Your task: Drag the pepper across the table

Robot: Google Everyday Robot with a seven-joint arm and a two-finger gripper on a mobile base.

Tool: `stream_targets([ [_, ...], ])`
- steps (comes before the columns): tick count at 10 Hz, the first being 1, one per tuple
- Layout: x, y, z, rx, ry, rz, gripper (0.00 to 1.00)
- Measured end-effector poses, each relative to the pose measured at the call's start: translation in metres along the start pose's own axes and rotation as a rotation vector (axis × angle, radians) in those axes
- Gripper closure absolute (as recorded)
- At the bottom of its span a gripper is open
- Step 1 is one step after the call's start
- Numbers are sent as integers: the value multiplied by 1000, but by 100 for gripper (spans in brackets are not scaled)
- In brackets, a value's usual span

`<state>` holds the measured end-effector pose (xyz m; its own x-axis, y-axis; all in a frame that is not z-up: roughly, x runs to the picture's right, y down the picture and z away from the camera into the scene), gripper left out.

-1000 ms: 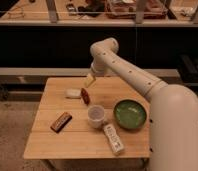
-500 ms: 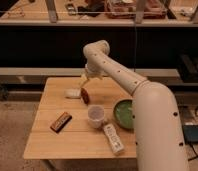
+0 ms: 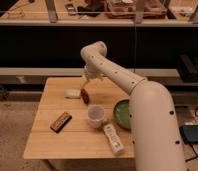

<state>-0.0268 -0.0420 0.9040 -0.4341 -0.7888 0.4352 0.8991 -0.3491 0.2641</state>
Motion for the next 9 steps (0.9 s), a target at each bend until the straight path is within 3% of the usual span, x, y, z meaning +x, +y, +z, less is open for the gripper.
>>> stream_targets([
  [1, -5, 1, 24, -72, -30, 20, 20],
  [3, -11, 0, 45, -93, -48, 59, 20],
  [6, -11, -19, 69, -48, -58, 96, 20],
  [9, -14, -30, 90, -4, -60, 69, 20],
])
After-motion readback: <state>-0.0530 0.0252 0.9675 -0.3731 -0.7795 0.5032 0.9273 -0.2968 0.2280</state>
